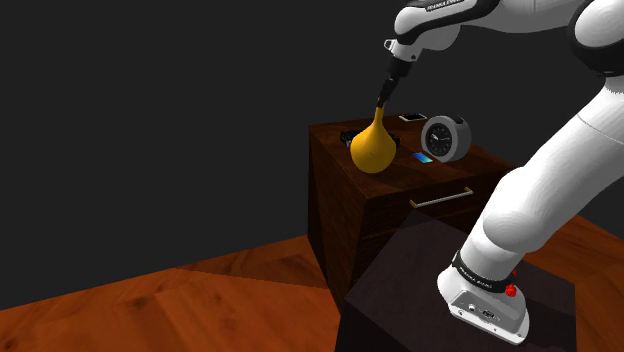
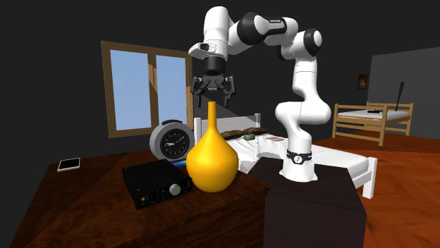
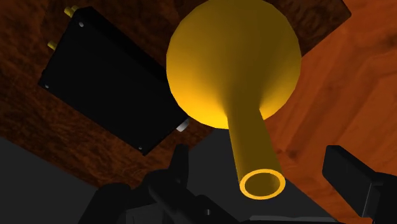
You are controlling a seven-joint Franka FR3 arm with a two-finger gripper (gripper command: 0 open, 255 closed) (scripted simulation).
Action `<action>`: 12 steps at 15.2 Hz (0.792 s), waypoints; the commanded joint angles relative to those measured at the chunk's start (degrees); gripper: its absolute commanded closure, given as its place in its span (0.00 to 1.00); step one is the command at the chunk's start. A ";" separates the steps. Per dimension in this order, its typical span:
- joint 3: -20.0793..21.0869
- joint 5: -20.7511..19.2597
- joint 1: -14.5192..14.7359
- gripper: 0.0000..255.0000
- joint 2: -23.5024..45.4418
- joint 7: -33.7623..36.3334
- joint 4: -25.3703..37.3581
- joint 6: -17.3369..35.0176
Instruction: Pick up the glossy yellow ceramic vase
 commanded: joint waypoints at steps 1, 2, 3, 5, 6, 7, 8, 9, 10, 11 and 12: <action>-0.01 0.10 0.04 0.00 0.13 -0.09 -1.13 1.28; -0.01 0.10 0.04 0.00 0.12 -0.08 -1.13 1.28; -0.03 0.13 0.04 1.00 0.18 -0.12 -1.11 1.30; -0.05 0.15 0.04 1.00 0.22 -0.15 -1.08 1.31; -0.05 0.16 0.05 1.00 0.24 -0.15 -1.05 1.29; -0.04 0.16 0.05 1.00 0.24 -0.14 -1.06 1.30; -0.05 0.16 0.05 1.00 0.24 -0.14 -1.05 1.30; -0.05 0.16 0.05 1.00 0.25 -0.15 -1.04 1.29; -0.05 0.16 0.05 1.00 0.24 -0.15 -1.04 1.28; -0.05 0.16 0.04 1.00 0.24 -0.15 -1.03 1.28; 0.00 0.10 0.04 1.00 0.13 -0.09 -1.13 1.28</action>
